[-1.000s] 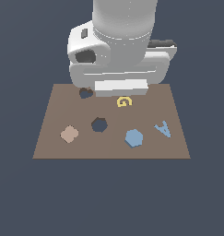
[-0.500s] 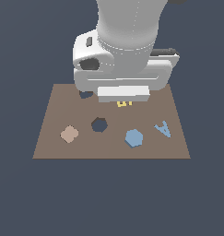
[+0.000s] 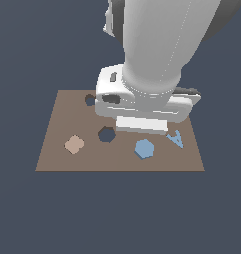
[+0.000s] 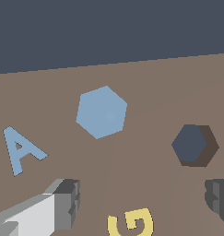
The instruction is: Insert a designated object into the corresponding slot on a board.
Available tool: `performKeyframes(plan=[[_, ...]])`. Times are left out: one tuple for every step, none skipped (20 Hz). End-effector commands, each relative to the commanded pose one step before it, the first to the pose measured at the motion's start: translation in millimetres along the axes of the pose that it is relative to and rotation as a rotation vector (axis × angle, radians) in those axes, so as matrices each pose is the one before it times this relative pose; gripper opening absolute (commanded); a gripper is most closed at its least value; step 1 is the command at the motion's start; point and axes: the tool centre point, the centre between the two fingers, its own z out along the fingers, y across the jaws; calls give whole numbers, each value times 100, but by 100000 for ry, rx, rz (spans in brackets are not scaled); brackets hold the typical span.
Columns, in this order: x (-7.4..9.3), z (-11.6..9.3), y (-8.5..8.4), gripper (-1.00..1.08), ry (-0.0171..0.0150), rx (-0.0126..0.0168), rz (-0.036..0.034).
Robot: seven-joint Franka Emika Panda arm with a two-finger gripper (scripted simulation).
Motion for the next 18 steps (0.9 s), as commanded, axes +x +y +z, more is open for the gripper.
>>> performKeyframes(plan=[[1063, 1272, -834, 100, 264, 165, 4313], [425, 482, -322, 100, 104, 70, 1664], [399, 449, -299, 100, 98, 67, 1556], [372, 415, -277, 100, 90, 63, 1443], [345, 380, -255, 100, 83, 59, 1328], [319, 345, -229, 100, 76, 55, 1214], [292, 310, -206, 100, 68, 50, 1099], [266, 278, -186, 100, 61, 46, 991], [241, 249, -166, 100, 55, 42, 892], [216, 222, -149, 100, 49, 37, 797], [193, 196, -129, 100, 44, 34, 709], [170, 170, -113, 100, 38, 30, 620], [149, 145, -97, 100, 33, 26, 533], [127, 121, -82, 100, 27, 22, 446], [107, 97, -66, 100, 22, 18, 364], [89, 73, -45, 100, 17, 14, 292], [68, 51, -35, 100, 12, 10, 207], [50, 30, -19, 100, 8, 7, 138]])
